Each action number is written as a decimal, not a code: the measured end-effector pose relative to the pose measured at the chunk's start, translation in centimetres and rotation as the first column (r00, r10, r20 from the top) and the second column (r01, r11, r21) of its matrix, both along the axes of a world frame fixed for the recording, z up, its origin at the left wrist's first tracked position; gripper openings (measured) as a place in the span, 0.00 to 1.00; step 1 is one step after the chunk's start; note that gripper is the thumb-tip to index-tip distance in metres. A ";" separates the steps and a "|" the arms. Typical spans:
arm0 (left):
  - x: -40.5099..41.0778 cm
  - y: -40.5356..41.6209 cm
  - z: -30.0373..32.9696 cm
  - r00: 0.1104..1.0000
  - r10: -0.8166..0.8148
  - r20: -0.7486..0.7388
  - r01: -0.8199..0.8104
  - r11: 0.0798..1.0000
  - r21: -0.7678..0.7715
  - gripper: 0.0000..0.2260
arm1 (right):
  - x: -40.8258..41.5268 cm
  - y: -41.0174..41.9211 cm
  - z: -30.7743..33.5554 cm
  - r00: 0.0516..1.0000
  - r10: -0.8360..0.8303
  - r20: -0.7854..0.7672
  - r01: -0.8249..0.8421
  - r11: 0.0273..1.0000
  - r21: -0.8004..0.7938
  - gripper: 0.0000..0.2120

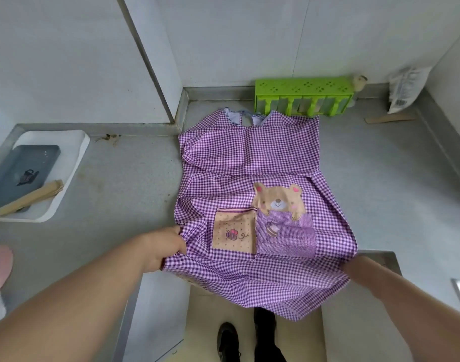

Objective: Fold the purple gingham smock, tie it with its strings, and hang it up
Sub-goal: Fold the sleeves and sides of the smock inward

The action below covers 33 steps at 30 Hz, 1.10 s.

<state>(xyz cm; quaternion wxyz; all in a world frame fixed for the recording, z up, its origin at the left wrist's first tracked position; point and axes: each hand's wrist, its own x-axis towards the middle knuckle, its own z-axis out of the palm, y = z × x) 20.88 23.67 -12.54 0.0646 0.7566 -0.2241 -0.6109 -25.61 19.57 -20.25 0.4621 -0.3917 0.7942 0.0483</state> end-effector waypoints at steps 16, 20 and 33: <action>-0.1 1.4 2.6 0.994 0.111 -0.004 -0.111 0.990 -0.085 0.08 | 3.2 3.9 9.6 0.913 -0.045 0.405 0.047 0.999 0.004 0.14; 0.0 0.5 4.3 0.915 0.293 -0.278 -0.344 0.927 -0.152 0.16 | 4.3 1.2 13.3 0.747 -0.270 0.608 0.341 0.940 -0.001 0.23; -2.4 1.2 3.9 0.943 0.244 -0.228 -0.298 0.923 -0.244 0.16 | 4.5 4.8 7.2 0.961 -0.009 0.278 0.026 0.998 -0.056 0.14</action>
